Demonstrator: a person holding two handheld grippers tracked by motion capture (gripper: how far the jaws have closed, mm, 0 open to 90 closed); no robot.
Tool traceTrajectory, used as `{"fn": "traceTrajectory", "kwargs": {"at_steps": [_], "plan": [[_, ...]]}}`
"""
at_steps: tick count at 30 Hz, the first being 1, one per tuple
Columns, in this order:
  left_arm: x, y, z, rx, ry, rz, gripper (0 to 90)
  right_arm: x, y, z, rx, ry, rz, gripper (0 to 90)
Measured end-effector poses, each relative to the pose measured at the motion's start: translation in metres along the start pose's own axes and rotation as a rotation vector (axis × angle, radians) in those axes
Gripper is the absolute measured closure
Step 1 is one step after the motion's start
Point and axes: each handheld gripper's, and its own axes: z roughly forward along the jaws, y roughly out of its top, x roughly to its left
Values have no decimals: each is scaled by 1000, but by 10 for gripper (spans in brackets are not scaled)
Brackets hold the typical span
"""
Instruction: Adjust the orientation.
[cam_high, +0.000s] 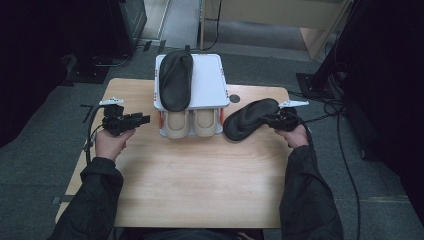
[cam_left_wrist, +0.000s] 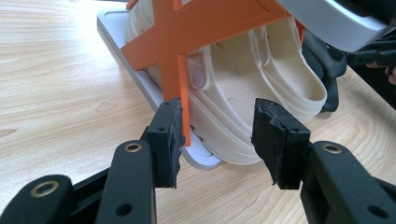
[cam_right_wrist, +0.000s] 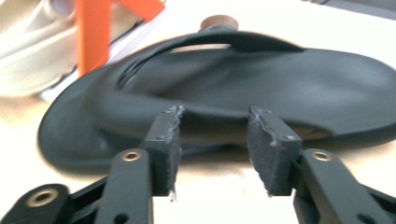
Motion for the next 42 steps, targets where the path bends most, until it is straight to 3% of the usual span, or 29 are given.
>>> {"fn": "traceTrajectory", "kwargs": {"at_steps": [7, 13, 16, 26, 42], "plan": [[0, -1, -3, -7, 0, 2, 539, -17, 16, 10, -34, -95, 72, 707], [1, -5, -5, -6, -4, 0, 555, -31, 17, 25, -5, -170, 109, 769], [2, -6, -7, -10, -1, -3, 558, -33, 14, 34, 20, -198, 97, 769], [1, -8, -6, -1, 1, 5, 558, -32, 7, 22, 95, -155, 120, 789], [5, -4, -8, -12, 22, 8, 557, -3, -22, -11, 99, -145, 92, 782]]}}
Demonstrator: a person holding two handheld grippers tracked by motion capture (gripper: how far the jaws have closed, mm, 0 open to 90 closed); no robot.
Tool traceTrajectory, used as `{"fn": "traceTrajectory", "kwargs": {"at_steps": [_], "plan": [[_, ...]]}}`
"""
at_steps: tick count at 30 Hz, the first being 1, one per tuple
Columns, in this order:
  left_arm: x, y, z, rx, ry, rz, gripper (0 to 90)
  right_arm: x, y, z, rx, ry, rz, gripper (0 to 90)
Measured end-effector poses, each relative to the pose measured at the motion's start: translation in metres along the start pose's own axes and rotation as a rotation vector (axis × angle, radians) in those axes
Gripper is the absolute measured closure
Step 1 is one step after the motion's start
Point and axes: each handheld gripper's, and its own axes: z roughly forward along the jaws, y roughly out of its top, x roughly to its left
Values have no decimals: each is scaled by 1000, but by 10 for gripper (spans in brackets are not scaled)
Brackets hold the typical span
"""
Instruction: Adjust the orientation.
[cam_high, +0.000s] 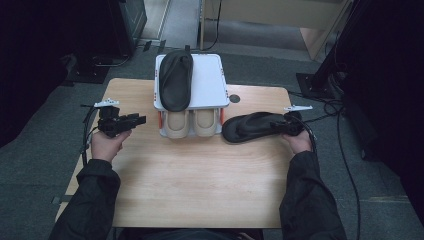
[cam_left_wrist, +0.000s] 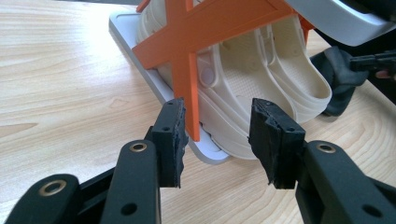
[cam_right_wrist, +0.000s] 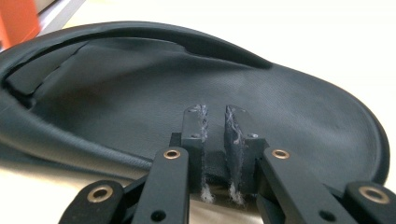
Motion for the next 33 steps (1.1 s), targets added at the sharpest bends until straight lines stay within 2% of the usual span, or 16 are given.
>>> {"fn": "traceTrajectory", "kwargs": {"at_steps": [7, 10, 17, 23, 26, 31, 33], "plan": [[-1, 4, 5, 11, -2, 14, 557, 13, -15, -13, -2, 5, -12, 782], [-1, 4, 8, 2, -8, 14, 557, 19, -20, -18, 3, 11, -13, 782], [-2, 8, 14, 15, -18, 24, 557, 39, -31, -28, -1, 18, -33, 782], [-2, 10, 18, 19, -28, 29, 557, 44, -38, -35, 3, 37, -31, 756], [-1, 10, 18, 19, -31, 27, 556, 44, -35, -41, -39, 89, 1, 675], [1, 10, 16, 16, -26, 23, 550, 52, -30, -45, -81, 179, -43, 529], [1, 10, 15, 15, -27, 21, 549, 58, -30, -43, -68, 202, -67, 475]]}}
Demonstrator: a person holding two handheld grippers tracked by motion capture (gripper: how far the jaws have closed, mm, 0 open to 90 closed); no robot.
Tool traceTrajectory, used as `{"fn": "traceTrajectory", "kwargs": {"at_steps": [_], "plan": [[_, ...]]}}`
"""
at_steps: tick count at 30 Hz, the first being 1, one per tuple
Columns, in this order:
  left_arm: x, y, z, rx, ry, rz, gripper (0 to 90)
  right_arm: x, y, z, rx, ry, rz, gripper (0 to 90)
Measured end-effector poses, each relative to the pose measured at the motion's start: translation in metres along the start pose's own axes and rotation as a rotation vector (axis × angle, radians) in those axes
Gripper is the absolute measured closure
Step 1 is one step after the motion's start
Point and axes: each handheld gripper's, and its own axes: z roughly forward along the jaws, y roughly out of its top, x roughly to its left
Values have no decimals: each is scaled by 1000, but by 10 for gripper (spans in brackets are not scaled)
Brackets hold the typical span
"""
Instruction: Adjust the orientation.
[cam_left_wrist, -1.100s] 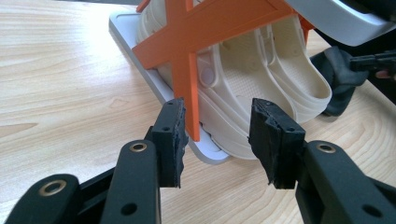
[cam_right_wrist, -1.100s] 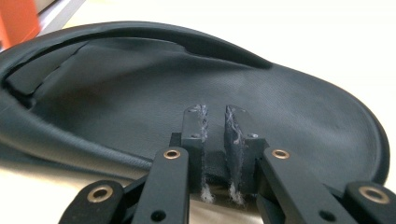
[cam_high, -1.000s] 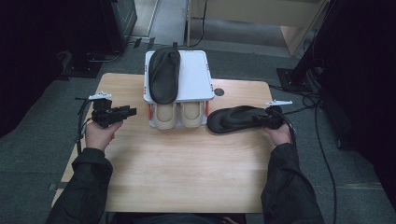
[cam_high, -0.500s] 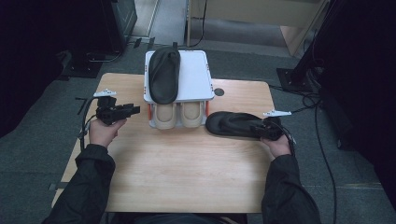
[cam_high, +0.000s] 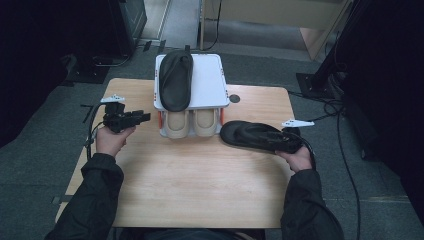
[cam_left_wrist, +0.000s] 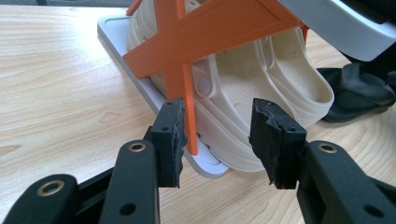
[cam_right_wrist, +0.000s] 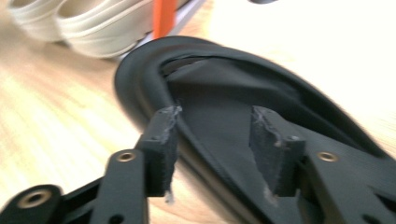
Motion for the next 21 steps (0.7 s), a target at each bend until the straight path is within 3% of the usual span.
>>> {"fn": "traceTrajectory", "kwargs": {"at_steps": [5, 9, 11, 21], "plan": [[0, 0, 1, 3, -7, -1, 550, 5, -4, 15, 63, 16, -73, 415], [-1, 0, 2, 3, -8, 3, 549, 8, -6, 26, 115, 10, -122, 499], [-1, 0, 2, 1, -8, 0, 550, 12, -6, 26, 127, -20, -158, 571], [-1, 0, 2, 0, -11, 2, 551, 18, -8, 19, 146, -50, -151, 755]]}}
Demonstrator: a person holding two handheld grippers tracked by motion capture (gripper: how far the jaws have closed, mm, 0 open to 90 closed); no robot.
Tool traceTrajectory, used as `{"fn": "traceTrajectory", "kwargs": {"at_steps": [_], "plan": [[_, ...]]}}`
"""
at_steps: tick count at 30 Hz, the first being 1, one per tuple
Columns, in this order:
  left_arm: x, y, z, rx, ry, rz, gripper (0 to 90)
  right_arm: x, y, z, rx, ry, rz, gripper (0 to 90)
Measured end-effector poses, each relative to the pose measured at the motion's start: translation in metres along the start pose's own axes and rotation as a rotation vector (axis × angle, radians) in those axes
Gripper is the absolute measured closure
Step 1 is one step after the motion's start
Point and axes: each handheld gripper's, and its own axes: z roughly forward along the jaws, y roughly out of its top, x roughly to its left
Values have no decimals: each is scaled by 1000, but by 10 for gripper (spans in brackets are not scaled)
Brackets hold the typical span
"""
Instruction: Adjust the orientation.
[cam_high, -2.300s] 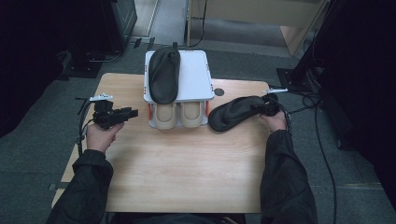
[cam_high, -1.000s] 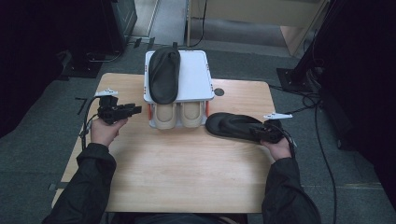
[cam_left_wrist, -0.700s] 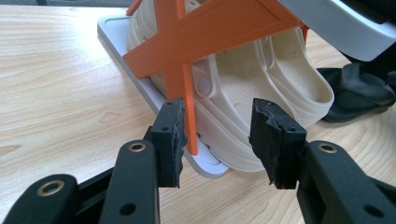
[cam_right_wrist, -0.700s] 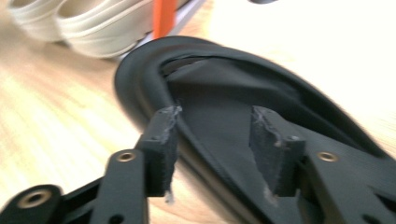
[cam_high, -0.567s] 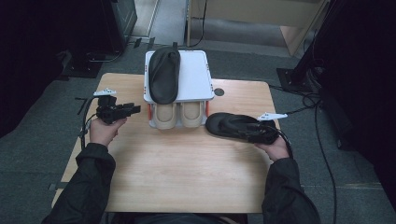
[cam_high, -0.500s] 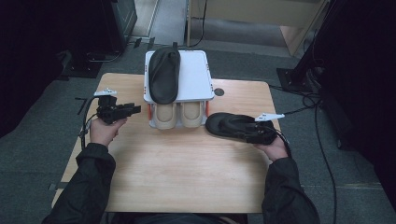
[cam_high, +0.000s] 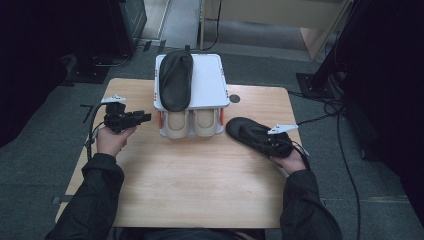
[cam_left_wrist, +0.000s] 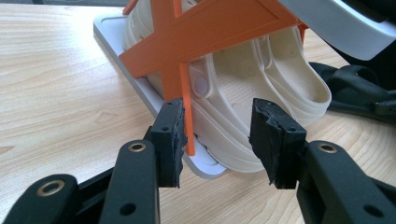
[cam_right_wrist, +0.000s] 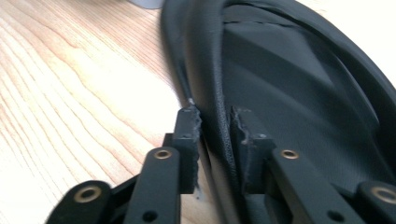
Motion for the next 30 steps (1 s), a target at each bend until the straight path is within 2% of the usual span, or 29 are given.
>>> {"fn": "traceTrajectory", "kwargs": {"at_steps": [7, 11, 17, 21, 24, 25, 27, 30], "plan": [[0, 0, 1, 2, -4, -3, 552, 0, 3, 2, -6, -19, 17, 778], [-1, -1, 2, 1, -6, -4, 553, -1, 6, 4, -1, -51, 42, 795], [-1, -1, 3, 12, -9, -1, 553, -2, 16, 14, -28, -84, 72, 808], [0, -1, 4, 10, -10, -2, 554, -5, 27, 25, -39, -86, 143, 802], [0, -1, 5, 12, -14, -4, 554, -8, 32, 30, -42, -90, 153, 796], [0, -2, 5, 17, -15, -2, 554, -9, 32, 31, -42, -83, 165, 789], [0, -2, 6, 22, -14, 0, 554, -10, 33, 31, -47, -74, 172, 707], [-1, -2, 6, 20, -16, 2, 554, -9, 31, 21, -72, -61, 195, 684]]}}
